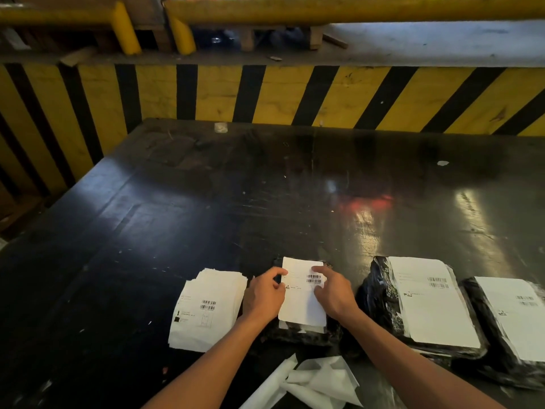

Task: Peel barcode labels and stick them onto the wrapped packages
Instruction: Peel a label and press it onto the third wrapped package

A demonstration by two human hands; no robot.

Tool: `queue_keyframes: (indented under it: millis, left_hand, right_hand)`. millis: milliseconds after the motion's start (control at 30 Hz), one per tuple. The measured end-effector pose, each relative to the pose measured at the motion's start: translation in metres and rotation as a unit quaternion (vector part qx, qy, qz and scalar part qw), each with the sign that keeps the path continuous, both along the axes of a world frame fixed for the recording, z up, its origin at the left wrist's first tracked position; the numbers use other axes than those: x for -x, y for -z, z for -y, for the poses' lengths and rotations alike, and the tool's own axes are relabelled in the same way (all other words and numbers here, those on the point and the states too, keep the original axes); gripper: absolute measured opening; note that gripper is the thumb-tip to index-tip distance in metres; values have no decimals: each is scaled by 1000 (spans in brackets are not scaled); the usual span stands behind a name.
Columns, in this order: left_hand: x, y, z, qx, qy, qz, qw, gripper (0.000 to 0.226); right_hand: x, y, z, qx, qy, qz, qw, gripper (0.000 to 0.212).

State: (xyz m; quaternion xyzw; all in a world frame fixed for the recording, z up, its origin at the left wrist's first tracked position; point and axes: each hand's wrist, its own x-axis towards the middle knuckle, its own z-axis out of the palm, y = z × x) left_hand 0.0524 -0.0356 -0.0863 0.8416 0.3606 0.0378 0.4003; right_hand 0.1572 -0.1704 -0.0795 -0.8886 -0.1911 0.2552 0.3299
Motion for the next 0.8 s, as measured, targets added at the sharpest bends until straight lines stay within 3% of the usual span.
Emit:
queue_keyframes:
  millis: [533, 800]
  left_hand:
    - [-4, 19, -2, 0, 14, -45, 999, 37]
    - [5, 13, -2, -42, 95, -102, 989, 51]
  right_hand:
    - [-9, 8, -7, 74, -51, -23, 996, 58]
    - [19, 0, 3, 99, -64, -19, 993, 68]
